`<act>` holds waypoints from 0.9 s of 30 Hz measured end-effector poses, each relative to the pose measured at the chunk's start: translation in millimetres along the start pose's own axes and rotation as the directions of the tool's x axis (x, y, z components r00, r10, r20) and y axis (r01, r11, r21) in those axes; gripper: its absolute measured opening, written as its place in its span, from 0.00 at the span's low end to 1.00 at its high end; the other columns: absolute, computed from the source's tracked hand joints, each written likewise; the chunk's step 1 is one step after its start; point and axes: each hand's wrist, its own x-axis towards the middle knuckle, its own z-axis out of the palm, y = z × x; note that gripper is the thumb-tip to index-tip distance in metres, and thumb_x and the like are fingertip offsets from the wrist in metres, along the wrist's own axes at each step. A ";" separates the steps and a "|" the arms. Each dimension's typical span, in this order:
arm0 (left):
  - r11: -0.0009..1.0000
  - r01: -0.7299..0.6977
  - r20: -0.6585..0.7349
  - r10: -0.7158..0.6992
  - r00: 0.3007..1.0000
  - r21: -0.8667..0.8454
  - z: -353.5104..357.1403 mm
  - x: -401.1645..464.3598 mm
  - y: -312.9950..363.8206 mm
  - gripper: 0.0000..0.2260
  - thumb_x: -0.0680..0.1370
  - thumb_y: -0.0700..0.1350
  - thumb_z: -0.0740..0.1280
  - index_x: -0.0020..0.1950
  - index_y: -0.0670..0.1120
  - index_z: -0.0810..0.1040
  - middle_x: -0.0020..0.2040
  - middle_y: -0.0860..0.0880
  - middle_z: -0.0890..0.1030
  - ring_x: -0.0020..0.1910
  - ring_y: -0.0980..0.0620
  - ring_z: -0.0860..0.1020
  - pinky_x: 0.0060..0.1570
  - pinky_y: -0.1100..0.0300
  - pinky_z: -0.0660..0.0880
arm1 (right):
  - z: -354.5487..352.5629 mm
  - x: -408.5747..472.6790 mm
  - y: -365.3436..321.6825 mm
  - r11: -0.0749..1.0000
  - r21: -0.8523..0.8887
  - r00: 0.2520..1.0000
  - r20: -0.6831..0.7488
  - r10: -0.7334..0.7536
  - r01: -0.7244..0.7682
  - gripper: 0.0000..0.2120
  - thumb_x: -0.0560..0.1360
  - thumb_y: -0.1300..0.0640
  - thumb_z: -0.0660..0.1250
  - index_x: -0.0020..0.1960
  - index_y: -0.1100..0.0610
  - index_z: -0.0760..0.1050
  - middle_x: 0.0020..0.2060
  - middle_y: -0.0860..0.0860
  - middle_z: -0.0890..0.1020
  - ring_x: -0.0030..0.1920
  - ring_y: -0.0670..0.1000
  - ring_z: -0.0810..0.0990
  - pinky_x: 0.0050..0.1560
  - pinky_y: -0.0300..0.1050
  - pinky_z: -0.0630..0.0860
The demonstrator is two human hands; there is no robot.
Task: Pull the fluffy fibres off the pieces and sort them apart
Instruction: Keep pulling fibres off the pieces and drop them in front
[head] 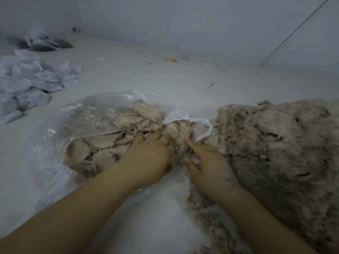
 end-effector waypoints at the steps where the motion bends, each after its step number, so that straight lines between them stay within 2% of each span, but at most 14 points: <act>1: 1.000 -0.006 -0.009 0.006 1.000 0.015 -0.4 -2.3 -2.8 0.23 0.77 0.51 0.61 0.72 0.49 0.66 0.71 0.50 0.65 0.70 0.44 0.61 0.64 0.36 0.64 | 2.8 3.4 -1.6 1.000 -0.027 0.999 0.038 0.015 -0.014 0.27 0.78 0.49 0.64 0.76 0.46 0.63 0.69 0.50 0.72 0.67 0.51 0.71 0.66 0.43 0.69; 3: 1.000 -0.009 -0.020 0.009 1.000 0.026 -1.3 -5.4 -5.0 0.23 0.78 0.56 0.59 0.71 0.50 0.69 0.72 0.51 0.65 0.70 0.45 0.62 0.65 0.36 0.63 | 6.4 8.5 -3.0 0.997 -0.066 0.998 0.048 0.045 -0.042 0.26 0.79 0.49 0.63 0.75 0.50 0.64 0.69 0.52 0.71 0.67 0.53 0.71 0.65 0.44 0.69; 5: 0.999 0.005 -0.014 -0.005 1.000 0.042 -3.1 -5.3 -4.0 0.21 0.79 0.58 0.56 0.68 0.50 0.73 0.70 0.51 0.67 0.69 0.45 0.63 0.65 0.36 0.63 | 4.7 11.0 -3.3 0.994 -0.073 0.997 -0.017 0.078 -0.079 0.21 0.78 0.52 0.64 0.70 0.54 0.72 0.62 0.55 0.76 0.61 0.55 0.76 0.59 0.44 0.72; 7: 0.994 0.014 -0.007 -0.013 1.000 0.107 -5.4 -3.3 -4.9 0.17 0.79 0.53 0.56 0.63 0.49 0.75 0.67 0.51 0.70 0.66 0.45 0.65 0.63 0.38 0.63 | 0.3 11.4 -0.4 0.994 -0.042 0.985 -0.144 0.092 -0.099 0.12 0.77 0.57 0.65 0.58 0.60 0.80 0.51 0.57 0.82 0.51 0.58 0.80 0.51 0.46 0.74; 9: 0.982 0.023 0.007 -0.025 1.000 0.187 -7.6 -3.4 -9.8 0.16 0.78 0.46 0.57 0.63 0.49 0.77 0.64 0.49 0.72 0.64 0.44 0.67 0.63 0.40 0.62 | -5.8 9.6 6.9 0.993 0.003 0.964 -0.240 0.117 -0.120 0.07 0.76 0.62 0.66 0.48 0.62 0.82 0.43 0.58 0.84 0.45 0.58 0.81 0.46 0.49 0.77; 13: 0.960 0.054 0.087 -0.080 0.993 0.275 -12.6 -8.3 -16.9 0.18 0.76 0.42 0.56 0.64 0.48 0.76 0.68 0.46 0.72 0.67 0.43 0.68 0.64 0.40 0.62 | -14.5 5.8 17.9 0.984 0.030 0.955 -0.240 0.176 -0.174 0.10 0.79 0.59 0.65 0.56 0.56 0.83 0.48 0.50 0.85 0.45 0.49 0.79 0.47 0.36 0.69; 17: 0.967 0.062 0.094 -0.088 0.992 0.247 -16.5 -9.0 -4.5 0.20 0.76 0.43 0.58 0.68 0.48 0.72 0.71 0.46 0.67 0.71 0.43 0.63 0.64 0.39 0.60 | -11.2 -0.2 26.1 0.974 0.121 0.949 -0.230 0.215 -0.191 0.10 0.79 0.58 0.65 0.56 0.54 0.82 0.44 0.44 0.84 0.39 0.39 0.76 0.42 0.32 0.69; 18: 0.977 0.058 0.054 -0.071 0.996 0.207 -17.7 -8.3 -1.2 0.19 0.75 0.43 0.59 0.65 0.48 0.73 0.69 0.47 0.69 0.69 0.44 0.64 0.62 0.41 0.61 | -10.6 -1.4 28.3 0.962 0.184 0.947 -0.216 0.238 -0.200 0.10 0.79 0.58 0.65 0.56 0.54 0.82 0.42 0.40 0.83 0.38 0.37 0.76 0.41 0.31 0.71; 20: 0.990 0.023 -0.085 -0.011 0.996 0.136 -23.8 -7.2 3.3 0.13 0.73 0.42 0.61 0.55 0.50 0.77 0.60 0.50 0.75 0.61 0.45 0.69 0.53 0.47 0.64 | -10.7 -2.0 32.6 0.925 0.305 0.938 -0.185 0.292 -0.228 0.10 0.79 0.58 0.65 0.57 0.53 0.82 0.39 0.34 0.79 0.40 0.34 0.79 0.44 0.35 0.77; 22: 0.986 -0.012 -0.188 0.043 0.981 0.164 -30.9 -6.4 2.8 0.06 0.68 0.41 0.67 0.43 0.49 0.79 0.46 0.51 0.79 0.50 0.45 0.72 0.45 0.51 0.63 | -11.0 -1.6 35.9 0.909 0.345 0.938 -0.166 0.305 -0.234 0.10 0.79 0.57 0.66 0.58 0.53 0.82 0.38 0.33 0.78 0.41 0.32 0.79 0.44 0.37 0.77; 24: 0.984 0.002 -0.322 0.056 0.945 0.176 -34.3 -6.6 -1.5 0.05 0.65 0.38 0.70 0.37 0.47 0.78 0.38 0.51 0.78 0.43 0.44 0.72 0.41 0.51 0.61 | -9.5 -2.3 36.8 0.906 0.355 0.941 -0.156 0.300 -0.230 0.11 0.79 0.57 0.66 0.59 0.53 0.81 0.37 0.35 0.80 0.39 0.33 0.79 0.40 0.33 0.76; 26: 0.980 0.152 -0.454 -0.078 0.887 0.129 -36.4 -2.0 -8.6 0.07 0.66 0.40 0.72 0.41 0.44 0.77 0.44 0.45 0.78 0.46 0.42 0.72 0.42 0.48 0.63 | -8.2 -3.2 37.0 0.899 0.372 0.940 -0.150 0.306 -0.233 0.11 0.79 0.56 0.66 0.59 0.53 0.81 0.38 0.35 0.80 0.39 0.34 0.80 0.36 0.28 0.74; 27: 0.961 0.268 -0.455 -0.207 0.866 0.072 -38.0 2.5 -13.0 0.12 0.68 0.44 0.73 0.50 0.43 0.78 0.52 0.41 0.78 0.52 0.39 0.72 0.46 0.46 0.65 | -7.6 -3.6 37.2 0.895 0.377 0.939 -0.146 0.312 -0.239 0.11 0.79 0.56 0.66 0.59 0.53 0.81 0.39 0.36 0.80 0.39 0.34 0.80 0.35 0.26 0.73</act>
